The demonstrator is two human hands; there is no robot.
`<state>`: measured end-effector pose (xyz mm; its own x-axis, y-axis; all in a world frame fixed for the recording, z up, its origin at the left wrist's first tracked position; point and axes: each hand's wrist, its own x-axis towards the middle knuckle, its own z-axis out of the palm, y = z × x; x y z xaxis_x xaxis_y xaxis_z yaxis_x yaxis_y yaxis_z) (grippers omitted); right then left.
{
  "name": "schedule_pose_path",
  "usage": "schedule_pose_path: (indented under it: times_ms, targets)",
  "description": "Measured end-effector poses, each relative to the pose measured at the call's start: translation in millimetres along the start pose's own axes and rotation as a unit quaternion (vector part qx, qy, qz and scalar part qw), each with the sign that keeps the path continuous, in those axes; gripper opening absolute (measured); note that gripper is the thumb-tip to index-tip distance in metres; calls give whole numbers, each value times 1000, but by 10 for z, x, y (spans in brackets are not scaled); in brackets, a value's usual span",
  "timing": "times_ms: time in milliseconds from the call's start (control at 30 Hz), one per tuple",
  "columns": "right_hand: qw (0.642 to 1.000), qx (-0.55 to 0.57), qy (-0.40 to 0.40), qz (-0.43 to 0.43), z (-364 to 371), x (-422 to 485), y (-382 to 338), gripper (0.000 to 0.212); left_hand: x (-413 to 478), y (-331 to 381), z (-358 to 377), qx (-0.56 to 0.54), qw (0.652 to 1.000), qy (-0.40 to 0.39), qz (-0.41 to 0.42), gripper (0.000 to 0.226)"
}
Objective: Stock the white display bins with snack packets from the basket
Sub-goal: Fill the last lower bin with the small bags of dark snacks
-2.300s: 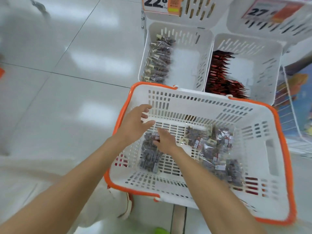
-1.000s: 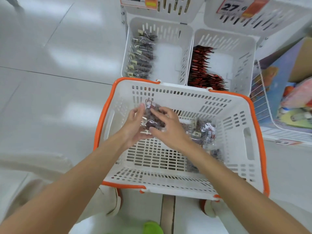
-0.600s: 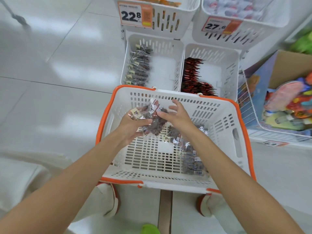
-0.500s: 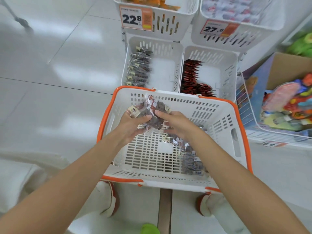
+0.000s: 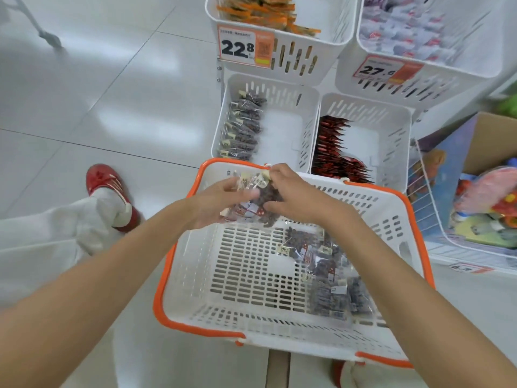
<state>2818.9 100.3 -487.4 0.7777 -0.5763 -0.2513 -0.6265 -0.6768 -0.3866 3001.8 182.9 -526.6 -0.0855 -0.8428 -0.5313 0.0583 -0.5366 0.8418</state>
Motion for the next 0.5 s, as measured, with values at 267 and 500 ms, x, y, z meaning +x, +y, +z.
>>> schedule_pose_path:
  times_ms: [267,500]
  targets:
    - [963,243,-96,60,-264,286,253,30,382,359,-123,237,970,-16,43,107]
    - [958,257,104,72,-657,759,886,62,989,884,-514,194,953,148,179,63]
